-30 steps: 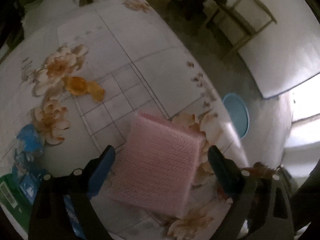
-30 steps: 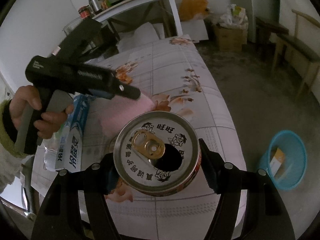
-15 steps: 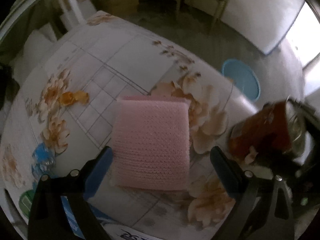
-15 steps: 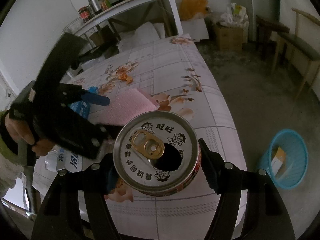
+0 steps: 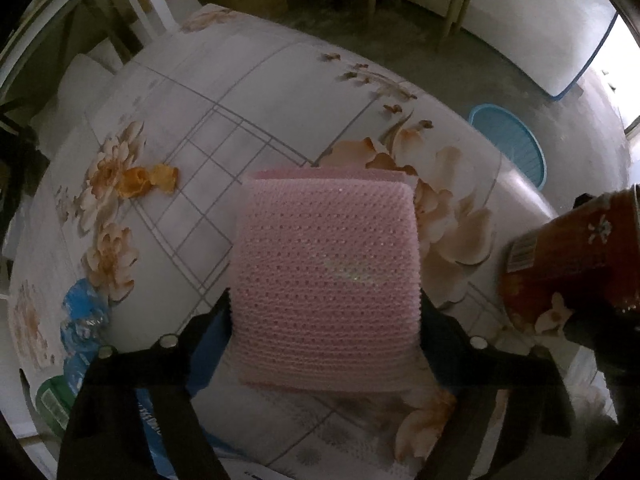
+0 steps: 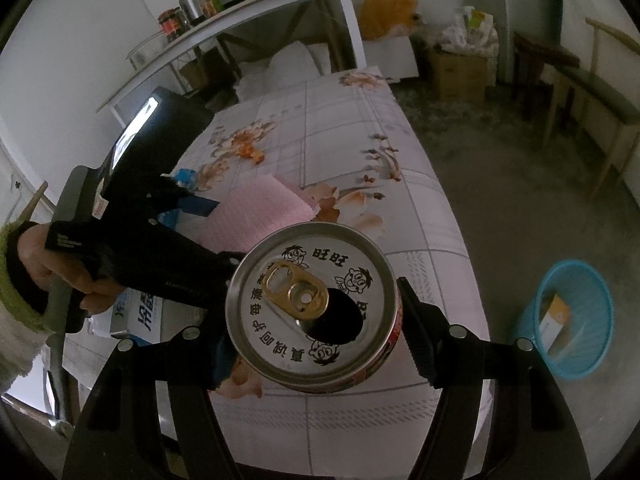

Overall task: Collect trash
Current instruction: 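Grasp the pink sponge with the left gripper and lift it, then carry the pink sponge and red can toward the blue wastebasket with both grippers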

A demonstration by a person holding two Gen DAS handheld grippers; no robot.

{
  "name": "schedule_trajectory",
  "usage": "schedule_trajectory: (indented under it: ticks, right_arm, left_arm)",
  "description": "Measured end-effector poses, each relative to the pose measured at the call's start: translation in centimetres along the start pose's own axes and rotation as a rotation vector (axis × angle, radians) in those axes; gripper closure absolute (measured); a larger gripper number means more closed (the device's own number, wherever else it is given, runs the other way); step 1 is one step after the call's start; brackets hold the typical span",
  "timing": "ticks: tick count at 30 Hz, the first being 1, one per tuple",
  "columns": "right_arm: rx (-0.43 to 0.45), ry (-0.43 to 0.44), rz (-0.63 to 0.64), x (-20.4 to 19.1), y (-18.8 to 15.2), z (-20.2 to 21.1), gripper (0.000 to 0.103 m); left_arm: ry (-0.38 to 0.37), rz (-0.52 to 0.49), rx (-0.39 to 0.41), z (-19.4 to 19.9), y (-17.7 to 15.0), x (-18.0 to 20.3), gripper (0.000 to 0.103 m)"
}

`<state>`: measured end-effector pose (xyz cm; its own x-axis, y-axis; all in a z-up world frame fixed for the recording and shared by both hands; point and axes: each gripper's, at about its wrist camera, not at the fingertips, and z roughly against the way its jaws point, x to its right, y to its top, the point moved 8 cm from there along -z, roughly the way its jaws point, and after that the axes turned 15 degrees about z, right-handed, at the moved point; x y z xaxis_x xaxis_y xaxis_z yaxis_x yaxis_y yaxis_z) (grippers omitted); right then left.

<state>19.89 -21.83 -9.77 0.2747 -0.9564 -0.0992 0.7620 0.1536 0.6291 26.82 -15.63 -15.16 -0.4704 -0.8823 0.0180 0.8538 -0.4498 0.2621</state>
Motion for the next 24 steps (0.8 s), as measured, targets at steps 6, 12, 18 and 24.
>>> schedule_trajectory:
  ticks: [6, 12, 18, 24]
  right_arm:
    - [-0.018, 0.001, 0.004, 0.0, -0.3, -0.2, 0.034]
    - [-0.021, -0.004, -0.001, 0.2, -0.6, 0.0, 0.033]
    - [-0.019, -0.009, 0.001, 0.4, -0.8, 0.1, 0.033]
    - [-0.007, -0.021, -0.008, 0.8, -0.8, 0.3, 0.035]
  left_arm:
    - [0.043, -0.021, 0.032, 0.2, 0.1, 0.1, 0.024]
    - [0.046, -0.026, 0.082, 1.6, 0.0, 0.6, 0.025]
    - [0.071, -0.034, 0.12, 2.8, -0.6, 1.0, 0.025]
    - [0.107, -0.058, 0.169, 4.2, -0.7, 1.3, 0.025]
